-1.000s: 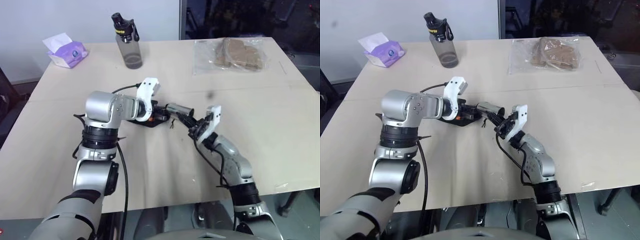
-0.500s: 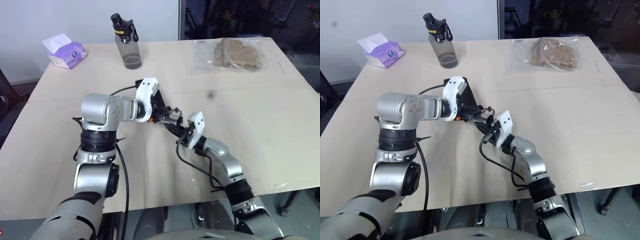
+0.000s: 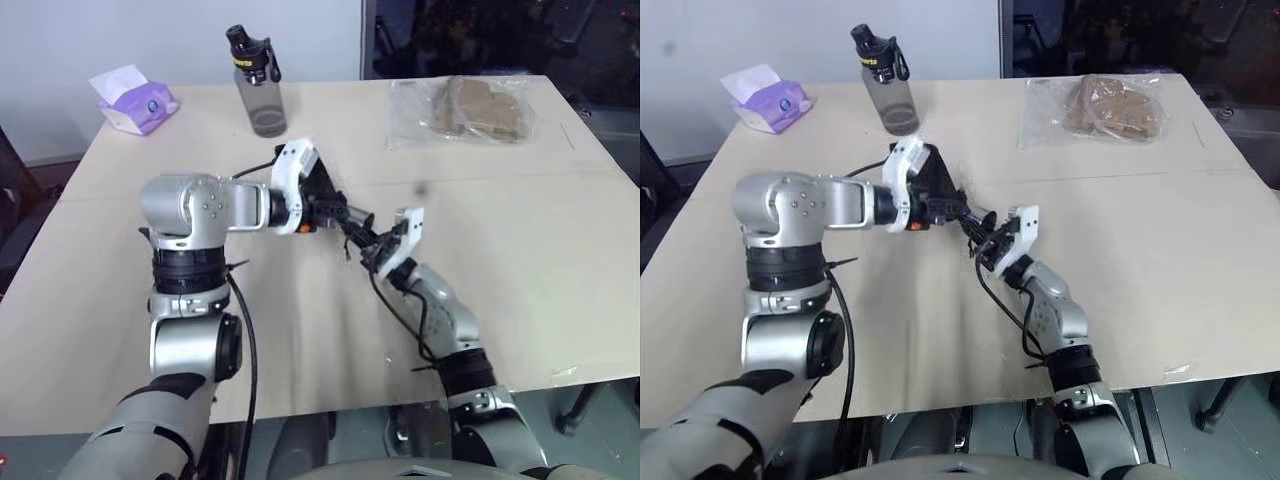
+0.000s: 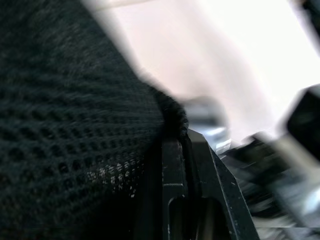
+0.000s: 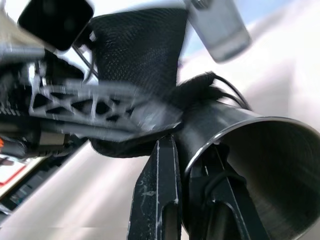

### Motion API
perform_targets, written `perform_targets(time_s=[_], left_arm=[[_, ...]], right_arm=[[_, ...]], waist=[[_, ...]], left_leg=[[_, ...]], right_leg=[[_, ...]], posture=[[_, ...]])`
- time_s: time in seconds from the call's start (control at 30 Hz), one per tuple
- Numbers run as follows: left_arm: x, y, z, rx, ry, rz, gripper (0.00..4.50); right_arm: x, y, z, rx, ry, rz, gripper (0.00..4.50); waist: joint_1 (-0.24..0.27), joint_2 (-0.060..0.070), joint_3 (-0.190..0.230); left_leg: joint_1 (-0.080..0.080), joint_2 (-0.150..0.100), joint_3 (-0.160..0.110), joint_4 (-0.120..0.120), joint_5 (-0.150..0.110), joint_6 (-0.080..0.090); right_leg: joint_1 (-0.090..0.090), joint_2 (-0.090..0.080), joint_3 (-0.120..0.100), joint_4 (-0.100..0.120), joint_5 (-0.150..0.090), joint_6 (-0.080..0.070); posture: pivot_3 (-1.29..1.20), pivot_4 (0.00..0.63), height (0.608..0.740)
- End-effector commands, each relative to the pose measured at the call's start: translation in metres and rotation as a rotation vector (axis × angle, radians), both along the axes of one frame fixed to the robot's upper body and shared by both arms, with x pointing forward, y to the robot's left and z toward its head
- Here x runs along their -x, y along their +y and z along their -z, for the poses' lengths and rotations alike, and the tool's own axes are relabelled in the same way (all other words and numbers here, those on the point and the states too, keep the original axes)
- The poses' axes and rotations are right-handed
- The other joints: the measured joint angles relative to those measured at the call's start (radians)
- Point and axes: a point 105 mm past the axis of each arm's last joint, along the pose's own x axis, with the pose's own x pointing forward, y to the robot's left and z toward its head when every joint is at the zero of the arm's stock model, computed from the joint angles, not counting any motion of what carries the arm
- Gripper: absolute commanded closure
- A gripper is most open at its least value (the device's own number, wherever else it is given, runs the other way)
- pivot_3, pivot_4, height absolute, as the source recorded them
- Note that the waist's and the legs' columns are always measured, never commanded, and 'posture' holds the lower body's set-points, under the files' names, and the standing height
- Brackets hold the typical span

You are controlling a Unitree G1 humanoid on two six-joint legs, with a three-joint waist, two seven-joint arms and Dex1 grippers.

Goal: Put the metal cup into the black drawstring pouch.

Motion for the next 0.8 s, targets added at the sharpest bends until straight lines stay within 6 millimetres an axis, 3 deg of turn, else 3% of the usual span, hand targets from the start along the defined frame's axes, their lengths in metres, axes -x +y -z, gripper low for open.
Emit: perform_targets(time_s=[0.03,0.2,0.33,0.5,0.63,0.77,0.8], left_arm=[[0.003,-0.006,-0.022,0.098,-0.017,0.055,4.5],[0.001,-0.002,-0.017,0.1,0.012,0.03,4.5],[0.008,-0.009,-0.02,0.133,-0.011,0.072,4.5],[0.021,-0.015,-0.014,0.084,-0.034,0.149,4.5],[0.008,-0.006,-0.007,0.092,-0.068,0.066,4.5],[-0.011,0.013,-0.004,0.06,-0.146,-0.04,4.5],[-0.015,0.018,-0.007,0.077,-0.181,-0.056,4.5]], right_arm=[[-0.001,0.007,-0.037,0.022,-0.165,0.03,4.43],[0.004,0.01,-0.046,0.051,-0.222,0.013,4.43],[0.011,0.028,-0.029,0.378,-0.404,-0.016,4.43],[-0.006,0.03,-0.008,0.762,-0.556,-0.056,4.43],[-0.016,0.02,-0.02,0.761,-0.554,-0.029,4.43],[0.0,-0.003,-0.034,0.713,-0.537,-0.028,2.91],[0.011,-0.012,-0.041,0.686,-0.524,-0.042,2.91]], waist=[[-0.003,0.0,0.0],[-0.003,0.0,0.0],[-0.002,0.0,0.0],[-0.003,0.0,0.0],[-0.002,0.0,0.0],[0.0,0.0,0.0],[0.0,0.0,0.0]], left_leg=[[0.0,0.0,0.0,0.0,0.001,-0.001],[-0.001,0.0,0.001,-0.001,0.001,-0.002],[-0.001,-0.001,0.001,-0.001,0.001,-0.002],[-0.001,-0.001,0.002,-0.002,0.001,-0.002],[-0.001,-0.001,0.001,-0.001,0.001,-0.003],[-0.002,-0.001,0.001,-0.001,0.002,-0.003],[-0.003,-0.001,0.001,-0.001,0.001,-0.003]], right_leg=[[0.0,0.0,0.0,0.0,0.0,0.0],[-0.002,0.0,0.001,0.0,0.0,0.0],[-0.002,-0.001,0.002,-0.001,0.0,0.0],[-0.003,0.0,0.003,0.001,0.0,0.0],[-0.003,0.0,0.002,0.0,0.0,0.0],[-0.003,-0.001,0.002,-0.001,0.0,0.0],[-0.003,-0.001,0.002,-0.002,0.0,0.0]], posture=[[0.0,0.15,0.74],[0.0,0.15,0.74],[0.0,0.15,0.74],[0.0,0.15,0.74],[0.0,0.15,0.74],[0.0,0.15,0.74],[0.0,0.15,0.74]])
